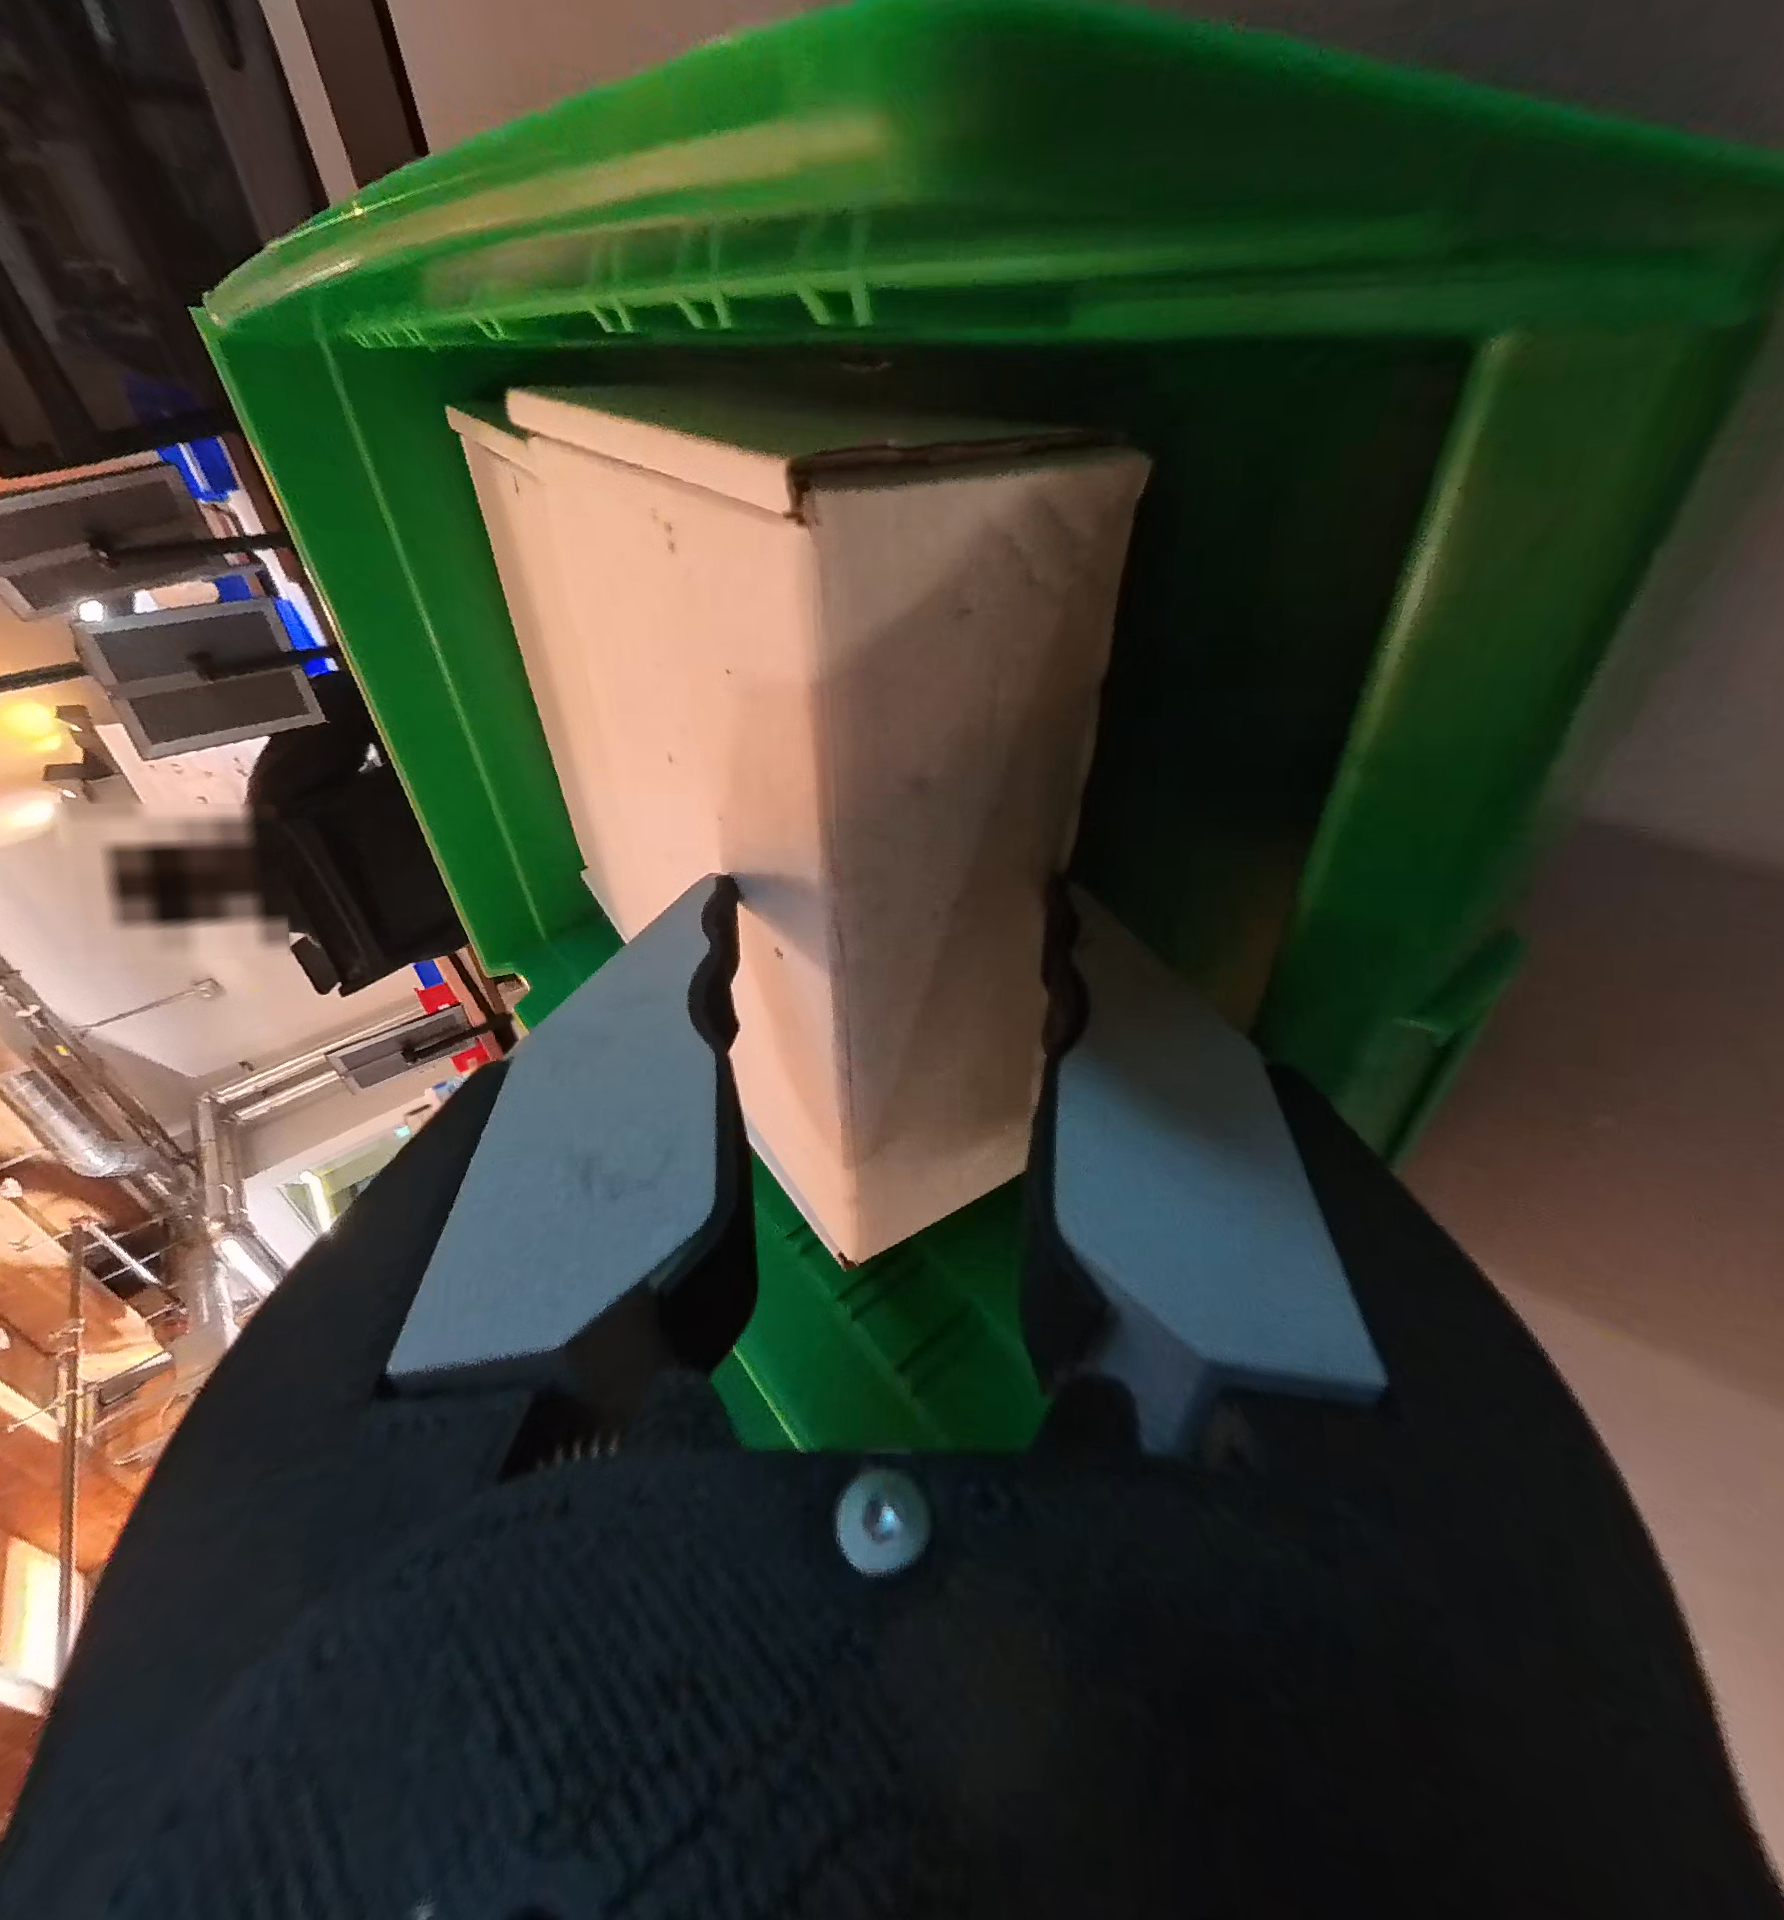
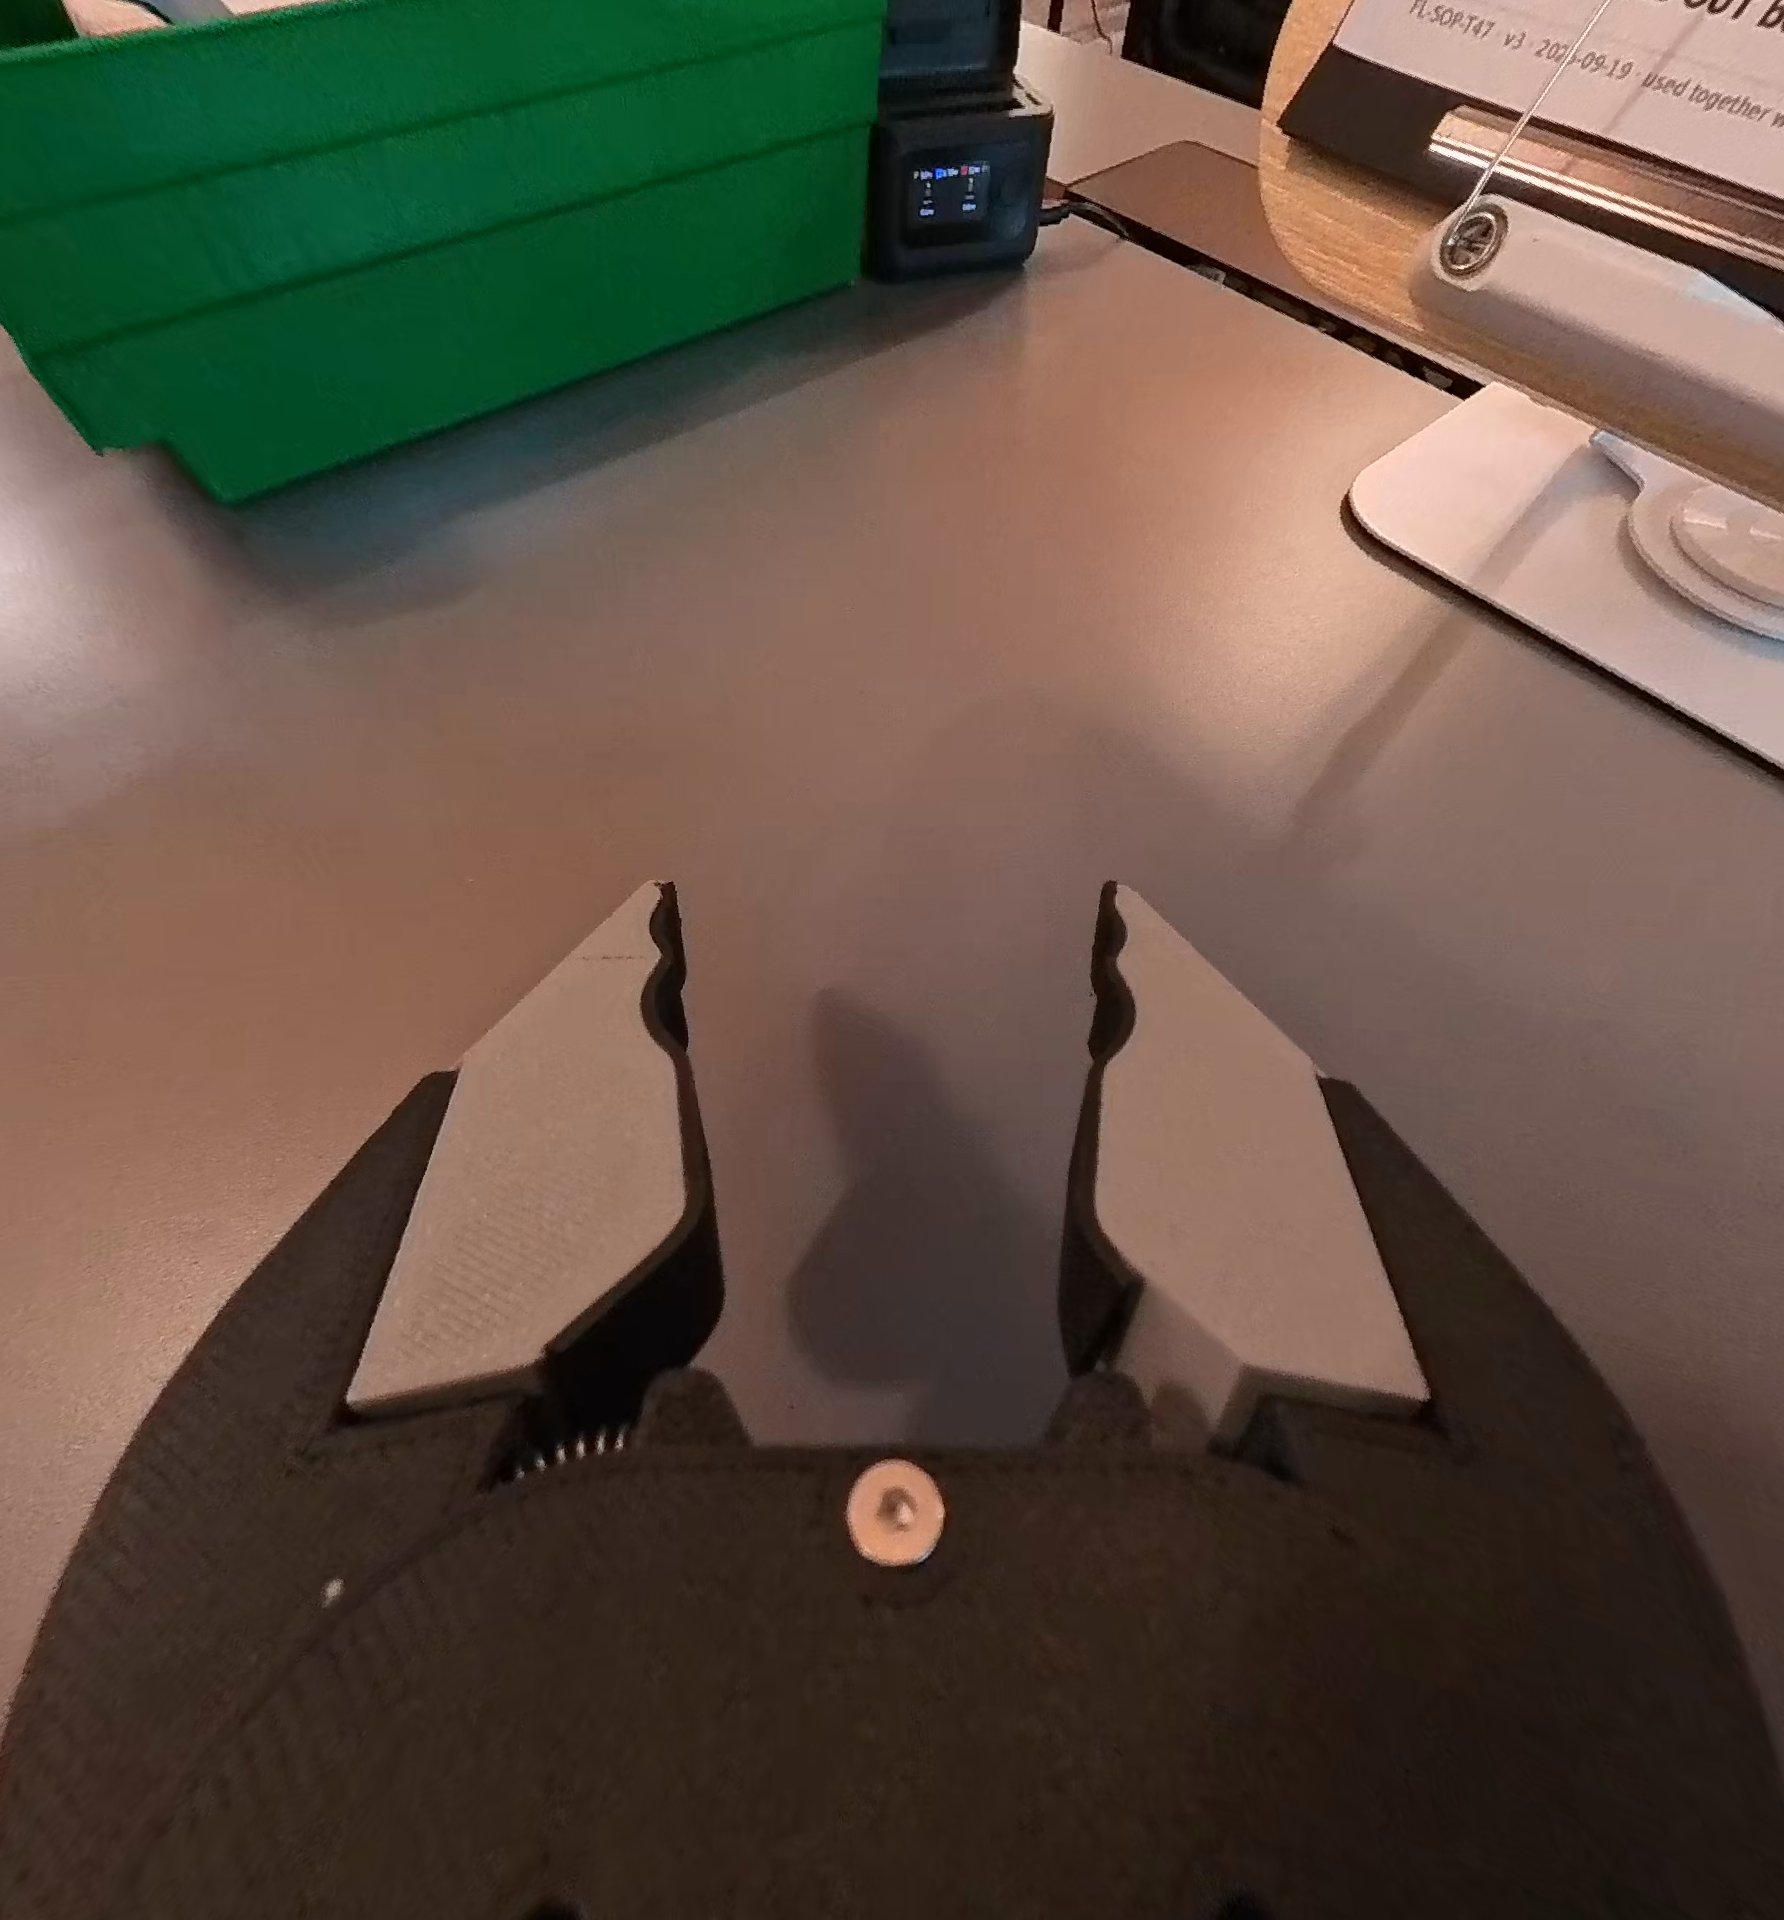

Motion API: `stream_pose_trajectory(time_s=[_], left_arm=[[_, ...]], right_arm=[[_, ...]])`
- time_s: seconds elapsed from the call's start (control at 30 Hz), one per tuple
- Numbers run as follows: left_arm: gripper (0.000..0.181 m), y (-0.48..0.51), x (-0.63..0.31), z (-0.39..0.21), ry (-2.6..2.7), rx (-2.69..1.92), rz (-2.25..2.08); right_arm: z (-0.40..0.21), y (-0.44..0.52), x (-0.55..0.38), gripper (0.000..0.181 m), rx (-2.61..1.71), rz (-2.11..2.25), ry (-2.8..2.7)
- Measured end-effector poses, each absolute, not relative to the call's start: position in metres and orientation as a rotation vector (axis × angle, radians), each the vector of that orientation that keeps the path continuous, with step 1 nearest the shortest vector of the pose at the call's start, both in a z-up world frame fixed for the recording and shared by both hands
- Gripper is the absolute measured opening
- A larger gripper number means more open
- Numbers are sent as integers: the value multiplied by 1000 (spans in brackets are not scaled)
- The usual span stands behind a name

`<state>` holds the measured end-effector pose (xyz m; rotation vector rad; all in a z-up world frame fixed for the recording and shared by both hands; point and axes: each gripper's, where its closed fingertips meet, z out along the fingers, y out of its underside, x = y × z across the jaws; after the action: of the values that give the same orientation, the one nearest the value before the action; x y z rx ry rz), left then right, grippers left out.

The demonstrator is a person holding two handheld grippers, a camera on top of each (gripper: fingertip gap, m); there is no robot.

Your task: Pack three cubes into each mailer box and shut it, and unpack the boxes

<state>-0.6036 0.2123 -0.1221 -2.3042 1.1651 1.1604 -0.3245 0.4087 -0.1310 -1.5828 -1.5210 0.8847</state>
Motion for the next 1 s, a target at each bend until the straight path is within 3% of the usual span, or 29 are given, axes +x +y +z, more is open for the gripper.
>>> stream_pose_trajectory(time_s=[1.0], left_arm=[[58,209,-614,-93,1153,-2180,1382]], right_arm=[[-131,409,-324,77,-1582,884,-1520]])
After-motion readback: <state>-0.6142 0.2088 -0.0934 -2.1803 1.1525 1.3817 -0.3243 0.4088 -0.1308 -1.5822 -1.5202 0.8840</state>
